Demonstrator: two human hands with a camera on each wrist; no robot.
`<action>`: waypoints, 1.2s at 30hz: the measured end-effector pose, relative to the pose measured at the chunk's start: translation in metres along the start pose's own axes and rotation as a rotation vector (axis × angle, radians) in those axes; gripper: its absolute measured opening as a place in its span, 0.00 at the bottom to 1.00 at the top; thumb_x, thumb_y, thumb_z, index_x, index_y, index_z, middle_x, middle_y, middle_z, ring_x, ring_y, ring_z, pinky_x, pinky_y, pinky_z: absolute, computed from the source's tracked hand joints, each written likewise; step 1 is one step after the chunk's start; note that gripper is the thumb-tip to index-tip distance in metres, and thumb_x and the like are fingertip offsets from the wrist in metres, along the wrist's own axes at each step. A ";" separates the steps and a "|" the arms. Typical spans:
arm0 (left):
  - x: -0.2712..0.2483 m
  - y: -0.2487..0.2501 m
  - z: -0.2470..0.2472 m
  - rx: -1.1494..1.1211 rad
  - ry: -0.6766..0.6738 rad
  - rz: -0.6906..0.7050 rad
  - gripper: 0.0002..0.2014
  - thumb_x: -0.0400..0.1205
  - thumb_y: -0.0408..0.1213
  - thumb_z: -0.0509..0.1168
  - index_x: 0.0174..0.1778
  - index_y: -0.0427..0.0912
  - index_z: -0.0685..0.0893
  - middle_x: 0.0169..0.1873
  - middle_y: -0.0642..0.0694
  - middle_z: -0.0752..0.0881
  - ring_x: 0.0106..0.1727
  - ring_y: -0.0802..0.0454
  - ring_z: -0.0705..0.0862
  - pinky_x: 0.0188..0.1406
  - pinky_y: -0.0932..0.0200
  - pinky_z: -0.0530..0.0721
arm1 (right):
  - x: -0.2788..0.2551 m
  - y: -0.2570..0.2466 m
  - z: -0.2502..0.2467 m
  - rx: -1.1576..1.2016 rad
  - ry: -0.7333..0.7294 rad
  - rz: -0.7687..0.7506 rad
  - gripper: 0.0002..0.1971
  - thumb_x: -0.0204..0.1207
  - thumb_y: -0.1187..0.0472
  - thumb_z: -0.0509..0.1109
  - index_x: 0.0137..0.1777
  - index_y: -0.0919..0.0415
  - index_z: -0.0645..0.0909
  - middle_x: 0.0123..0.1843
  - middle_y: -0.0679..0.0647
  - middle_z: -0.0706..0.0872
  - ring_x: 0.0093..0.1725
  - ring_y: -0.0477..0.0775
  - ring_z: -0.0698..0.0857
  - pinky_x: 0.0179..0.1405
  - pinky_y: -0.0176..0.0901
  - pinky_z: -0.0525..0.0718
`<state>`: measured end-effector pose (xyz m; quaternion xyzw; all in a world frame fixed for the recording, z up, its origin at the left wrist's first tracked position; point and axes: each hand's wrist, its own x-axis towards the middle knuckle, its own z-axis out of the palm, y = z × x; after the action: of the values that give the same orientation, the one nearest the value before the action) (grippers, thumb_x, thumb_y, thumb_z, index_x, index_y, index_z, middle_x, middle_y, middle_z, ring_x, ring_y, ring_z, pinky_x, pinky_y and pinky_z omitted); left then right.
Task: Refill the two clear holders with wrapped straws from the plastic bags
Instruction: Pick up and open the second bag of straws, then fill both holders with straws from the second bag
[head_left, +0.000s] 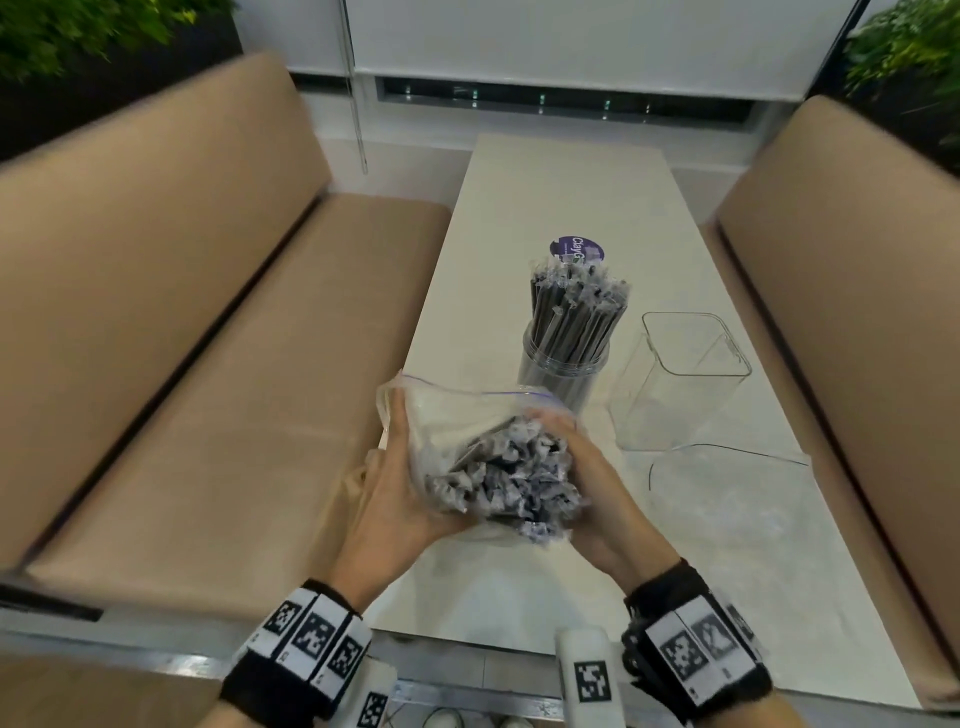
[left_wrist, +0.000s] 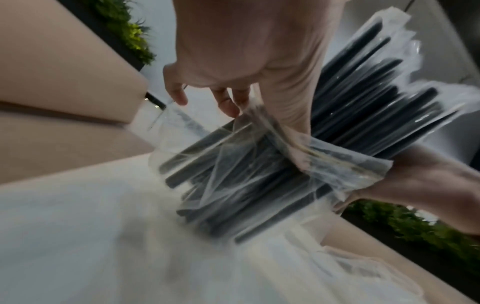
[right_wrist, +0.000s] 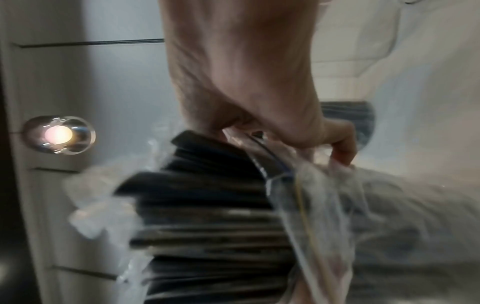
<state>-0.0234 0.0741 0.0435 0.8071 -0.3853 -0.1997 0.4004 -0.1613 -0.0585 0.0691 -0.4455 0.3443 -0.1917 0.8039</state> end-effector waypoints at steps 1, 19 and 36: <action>0.003 -0.008 0.008 -0.039 0.007 -0.051 0.72 0.49 0.68 0.79 0.79 0.71 0.33 0.70 0.48 0.79 0.73 0.46 0.74 0.72 0.41 0.64 | 0.003 0.002 0.002 0.014 -0.040 0.033 0.20 0.73 0.49 0.75 0.61 0.58 0.85 0.64 0.62 0.89 0.66 0.62 0.86 0.70 0.63 0.81; 0.020 0.016 0.002 -0.445 -0.189 0.068 0.35 0.57 0.30 0.85 0.62 0.43 0.84 0.55 0.50 0.91 0.58 0.56 0.89 0.57 0.51 0.88 | 0.007 -0.033 0.014 -0.171 -0.012 -0.100 0.08 0.77 0.57 0.73 0.40 0.58 0.91 0.38 0.53 0.93 0.43 0.53 0.91 0.42 0.39 0.90; 0.027 -0.001 0.056 -0.520 0.177 -0.083 0.40 0.63 0.41 0.84 0.61 0.74 0.69 0.51 0.59 0.90 0.50 0.70 0.88 0.52 0.61 0.88 | 0.014 -0.013 0.019 -0.746 0.102 -0.594 0.16 0.73 0.52 0.79 0.54 0.42 0.76 0.49 0.30 0.85 0.50 0.25 0.83 0.47 0.19 0.76</action>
<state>-0.0416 0.0255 0.0085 0.7064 -0.2513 -0.2369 0.6178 -0.1374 -0.0628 0.0818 -0.7728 0.2862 -0.2981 0.4816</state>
